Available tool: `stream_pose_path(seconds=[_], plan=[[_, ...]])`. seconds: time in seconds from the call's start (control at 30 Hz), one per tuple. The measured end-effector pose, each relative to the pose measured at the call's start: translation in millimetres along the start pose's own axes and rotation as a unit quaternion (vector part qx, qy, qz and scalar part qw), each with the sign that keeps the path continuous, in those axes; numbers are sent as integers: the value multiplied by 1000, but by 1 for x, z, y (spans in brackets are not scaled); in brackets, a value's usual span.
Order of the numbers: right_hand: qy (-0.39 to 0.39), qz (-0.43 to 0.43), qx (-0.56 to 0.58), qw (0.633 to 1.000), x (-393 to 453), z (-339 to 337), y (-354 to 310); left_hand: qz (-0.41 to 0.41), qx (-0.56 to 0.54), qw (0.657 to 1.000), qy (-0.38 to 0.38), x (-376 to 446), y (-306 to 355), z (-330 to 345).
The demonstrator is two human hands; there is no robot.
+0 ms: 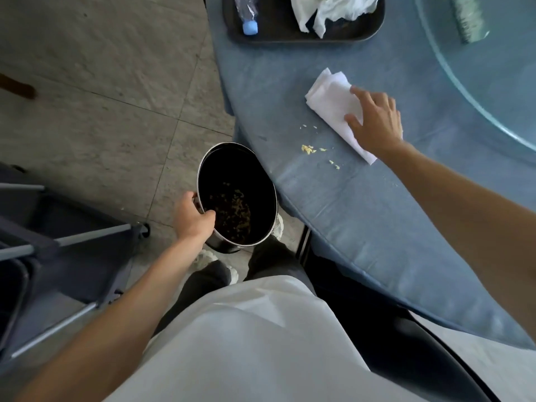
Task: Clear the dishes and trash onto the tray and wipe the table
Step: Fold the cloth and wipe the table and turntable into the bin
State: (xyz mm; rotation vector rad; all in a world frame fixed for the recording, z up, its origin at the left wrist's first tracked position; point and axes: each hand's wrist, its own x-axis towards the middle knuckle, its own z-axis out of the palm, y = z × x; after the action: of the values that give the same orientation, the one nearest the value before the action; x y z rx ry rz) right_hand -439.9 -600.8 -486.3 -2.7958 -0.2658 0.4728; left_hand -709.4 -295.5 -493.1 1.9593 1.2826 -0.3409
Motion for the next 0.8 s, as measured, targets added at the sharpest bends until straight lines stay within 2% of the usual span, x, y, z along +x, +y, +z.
stream_pose_path(seconds=[0.17, 0.4, 0.63, 0.8], plan=[[36, 4, 71, 997, -4, 14, 8, -5, -23, 1000, 19, -3, 6, 12], [62, -66, 45, 995, -27, 39, -8, -20, -66, 997, 16, -3, 5, 24], [36, -71, 43, 996, -77, 72, -71, -26, -91, 995, 13, -6, 9, 31], [-14, -183, 53, 982, -115, 93, -125, -16, -105, 994, 7, -3, 7, 31]])
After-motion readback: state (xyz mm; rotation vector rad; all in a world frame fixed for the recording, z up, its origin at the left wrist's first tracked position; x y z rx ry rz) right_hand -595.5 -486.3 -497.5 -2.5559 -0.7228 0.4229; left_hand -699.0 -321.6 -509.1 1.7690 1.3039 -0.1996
